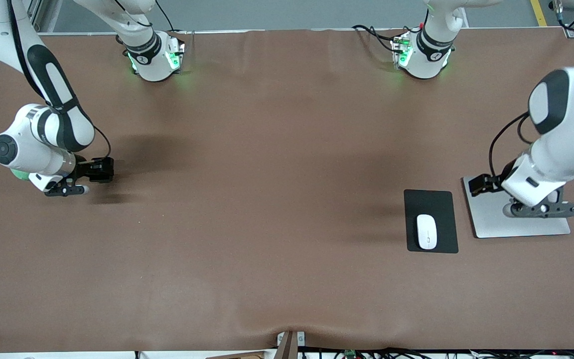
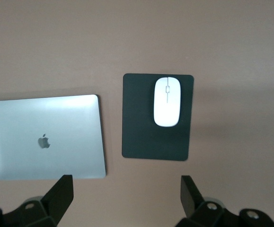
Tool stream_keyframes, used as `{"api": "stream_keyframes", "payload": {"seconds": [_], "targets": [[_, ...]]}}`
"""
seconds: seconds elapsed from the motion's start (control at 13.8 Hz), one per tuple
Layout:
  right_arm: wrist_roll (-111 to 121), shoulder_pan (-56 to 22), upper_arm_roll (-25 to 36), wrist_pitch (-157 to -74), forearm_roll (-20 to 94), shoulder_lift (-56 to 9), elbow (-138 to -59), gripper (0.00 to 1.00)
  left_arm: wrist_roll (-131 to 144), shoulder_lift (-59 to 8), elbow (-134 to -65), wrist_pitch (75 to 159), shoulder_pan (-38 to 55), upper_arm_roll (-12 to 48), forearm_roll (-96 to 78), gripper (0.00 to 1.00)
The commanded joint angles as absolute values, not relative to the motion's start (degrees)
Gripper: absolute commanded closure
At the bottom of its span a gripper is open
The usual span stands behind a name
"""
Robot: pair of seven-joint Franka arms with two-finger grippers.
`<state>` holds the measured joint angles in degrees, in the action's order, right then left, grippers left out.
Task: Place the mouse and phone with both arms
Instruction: 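Open and raise the left gripper while the right gripper carries the phone, then lower the black phone beside the green plush and open the right gripper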
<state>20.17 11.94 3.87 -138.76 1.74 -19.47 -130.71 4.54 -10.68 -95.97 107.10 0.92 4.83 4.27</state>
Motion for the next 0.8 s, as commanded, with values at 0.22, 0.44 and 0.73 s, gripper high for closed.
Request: {"api": "stream_keyframes", "payload": {"seconds": [0.22,0.44,0.73], "targets": [[20.4,12.5,2.5,-140.0,1.8,-18.5,-133.7,1.0,4.5,-4.0,-92.9,97.8,0.2,7.6,4.0,0.0],[20.3,12.0,2.4,-140.9,2.5,-19.2,-133.7,1.0,4.4,-0.2,-92.9,90.7,2.6,5.1,3.8,0.0],[21.1,11.7,2.4,-139.1,2.5,-19.6,-132.5,0.0,3.2,3.1,-93.0,87.8,3.9,2.1,1.2,0.0]]}}
